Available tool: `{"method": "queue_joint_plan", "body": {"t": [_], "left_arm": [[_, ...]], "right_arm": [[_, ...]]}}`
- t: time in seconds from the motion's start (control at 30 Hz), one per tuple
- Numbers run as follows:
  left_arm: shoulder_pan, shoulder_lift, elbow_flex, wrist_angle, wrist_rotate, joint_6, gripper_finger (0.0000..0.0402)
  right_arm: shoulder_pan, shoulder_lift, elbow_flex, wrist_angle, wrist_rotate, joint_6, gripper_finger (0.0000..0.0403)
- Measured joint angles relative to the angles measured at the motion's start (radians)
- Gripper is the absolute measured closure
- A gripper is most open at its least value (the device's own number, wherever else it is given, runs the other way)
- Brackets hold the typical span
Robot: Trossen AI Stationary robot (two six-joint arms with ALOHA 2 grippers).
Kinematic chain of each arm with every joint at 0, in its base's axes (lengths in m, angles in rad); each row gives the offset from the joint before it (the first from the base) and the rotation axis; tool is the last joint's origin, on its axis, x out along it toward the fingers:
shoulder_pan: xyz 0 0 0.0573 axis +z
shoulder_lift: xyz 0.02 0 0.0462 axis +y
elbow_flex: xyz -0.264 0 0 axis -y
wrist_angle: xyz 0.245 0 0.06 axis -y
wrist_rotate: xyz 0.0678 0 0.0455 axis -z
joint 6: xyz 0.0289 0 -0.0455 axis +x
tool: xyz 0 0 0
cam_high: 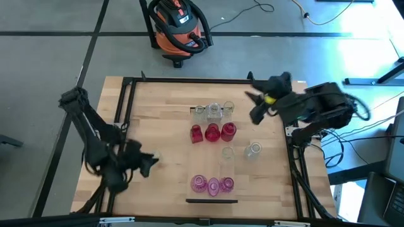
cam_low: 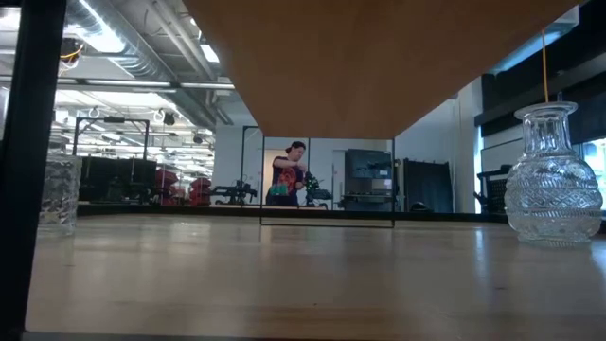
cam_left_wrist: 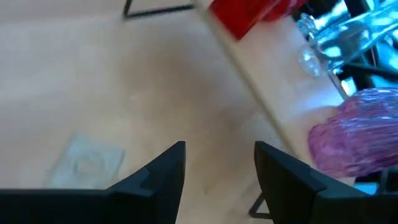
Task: Sort vases onto shelf
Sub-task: Put the transparent vase on the shelf aligned with the transparent vase on the bottom
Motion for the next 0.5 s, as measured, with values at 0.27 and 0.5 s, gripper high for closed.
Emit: {"method": "queue_joint_plan", "body": {"t": [0.27,0.5], "left_arm": [[-0.209,0.114,-0.051,-0.020,0.008,-0.311,0.0218],[-0.235,0.143,-0.051,-0.254,0.129,-0.299,0.0218]], "right_arm": [[-0.007,-0.043,0.002,0.005,0.047,0.144,0.0271],[-0.007,-0.036,0.002,0.006,0.060,0.229,0.0271]]}}
